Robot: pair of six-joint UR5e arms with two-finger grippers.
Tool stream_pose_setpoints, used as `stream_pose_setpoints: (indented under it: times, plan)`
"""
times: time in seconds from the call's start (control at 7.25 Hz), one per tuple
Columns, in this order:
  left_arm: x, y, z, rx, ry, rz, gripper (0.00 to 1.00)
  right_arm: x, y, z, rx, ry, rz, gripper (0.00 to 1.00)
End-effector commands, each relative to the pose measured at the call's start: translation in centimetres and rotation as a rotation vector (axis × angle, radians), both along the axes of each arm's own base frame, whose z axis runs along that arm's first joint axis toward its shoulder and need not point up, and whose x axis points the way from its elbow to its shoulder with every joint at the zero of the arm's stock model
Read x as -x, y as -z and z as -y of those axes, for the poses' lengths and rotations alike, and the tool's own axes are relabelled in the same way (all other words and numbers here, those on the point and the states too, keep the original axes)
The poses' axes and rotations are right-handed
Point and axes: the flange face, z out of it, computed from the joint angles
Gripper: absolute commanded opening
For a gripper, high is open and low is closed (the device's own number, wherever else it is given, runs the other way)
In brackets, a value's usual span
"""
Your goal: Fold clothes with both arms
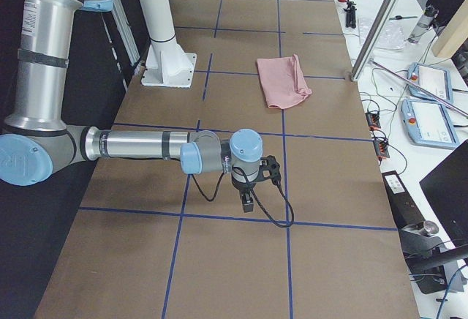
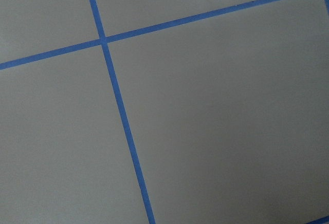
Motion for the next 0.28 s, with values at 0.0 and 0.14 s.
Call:
stream_pose_setpoints:
  times: [0.0,0.14]
  plan:
    - [-0.08,-0.03,0.47,-0.001,-0.002,-0.003,1.0,0.96,0.52,0.26,-0.006,0.014,-0.011,1.0]
    - [-0.08,0.09,0.59,-0.003,-0.001,-0.003,1.0,0.89,0.81,0.38,-0.014,0.011,-0.022,1.0]
